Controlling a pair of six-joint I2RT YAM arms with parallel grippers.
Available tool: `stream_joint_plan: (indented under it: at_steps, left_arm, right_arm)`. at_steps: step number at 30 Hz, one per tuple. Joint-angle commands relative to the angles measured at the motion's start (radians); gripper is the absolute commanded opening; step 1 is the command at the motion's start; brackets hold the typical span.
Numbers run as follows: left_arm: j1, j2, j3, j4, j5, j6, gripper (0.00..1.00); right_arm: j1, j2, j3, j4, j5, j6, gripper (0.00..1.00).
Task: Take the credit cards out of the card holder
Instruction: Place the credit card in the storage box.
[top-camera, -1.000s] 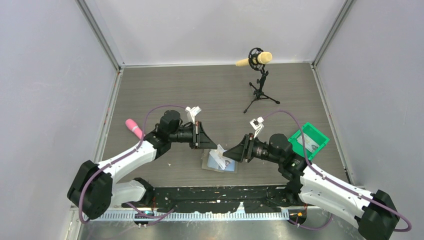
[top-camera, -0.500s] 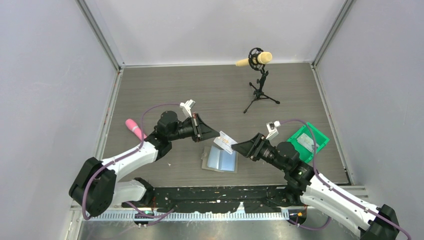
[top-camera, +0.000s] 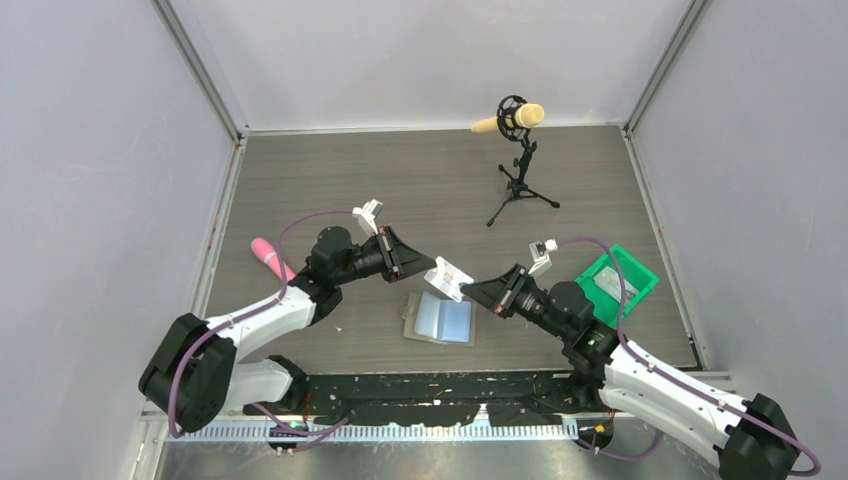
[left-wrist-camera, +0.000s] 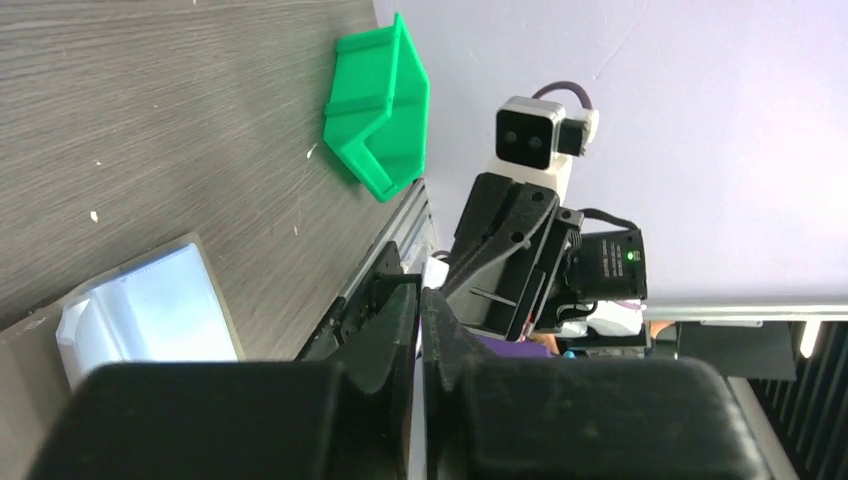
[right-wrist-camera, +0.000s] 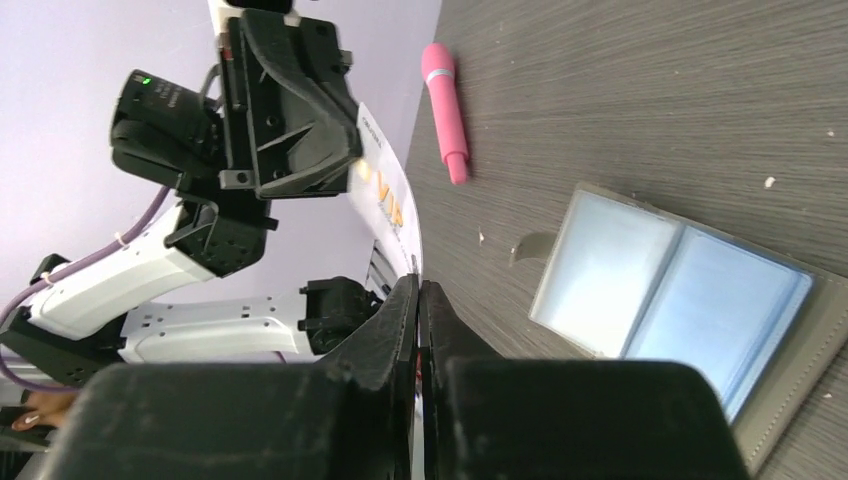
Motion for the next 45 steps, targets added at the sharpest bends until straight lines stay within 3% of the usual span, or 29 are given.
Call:
stream_joint_plan:
  at_steps: [1, 6, 8, 11, 16, 21, 26, 31, 34, 37, 45]
  left_arm:
    - [-0.009, -0.015, -0.006, 0.029, -0.001, 0.014, 0.16]
    - [-0.009, -0.073, 0.02, -0.162, -0.038, 0.108, 0.48]
    - [-0.009, -0.1, 0.038, -0.235, -0.048, 0.152, 0.56]
    - [-0.009, -0.126, 0.066, -0.336, -0.056, 0.208, 0.8]
    - [-0.009, -0.155, 0.12, -0.518, -0.067, 0.3, 0.99]
    - [-0.009, -0.159, 0.155, -0.659, -0.028, 0.369, 1.0]
    - [-0.007, -0.167, 0.182, -0.762, 0.052, 0.431, 1.0]
    - [-0.006, -0.17, 0.223, -0.916, 0.1, 0.514, 1.0]
    - [-0.005, -0.145, 0.241, -0.999, 0.163, 0.544, 1.0]
    - [-0.006, -0.139, 0.245, -1.071, 0.206, 0.588, 1.0]
    - [-0.006, -0.187, 0.242, -1.126, 0.243, 0.635, 1.0]
  right_arm:
    - [-0.023, -0.009, 0.014, 0.062, 0.003, -0.019, 0.05]
    - [-0.12, -0.029, 0.079, -0.028, -0.086, -0.068, 0.05]
    - [-0.188, -0.04, 0.114, -0.091, -0.141, -0.104, 0.05]
    - [-0.328, -0.048, 0.164, -0.228, -0.253, -0.158, 0.05]
    - [-0.549, 0.002, 0.303, -0.5, -0.391, -0.299, 0.05]
    - [-0.737, 0.064, 0.457, -0.767, -0.405, -0.507, 0.05]
    - [-0.911, 0.102, 0.579, -0.991, -0.377, -0.612, 0.05]
    - [-1.035, 0.153, 0.732, -1.231, -0.196, -0.757, 0.05]
    - [-1.097, 0.162, 0.776, -1.295, -0.062, -0.816, 0.05]
    - [-1.19, 0.183, 0.835, -1.359, -0.053, -0.857, 0.05]
    - [-1.286, 0.246, 0.898, -1.428, -0.01, -0.906, 0.05]
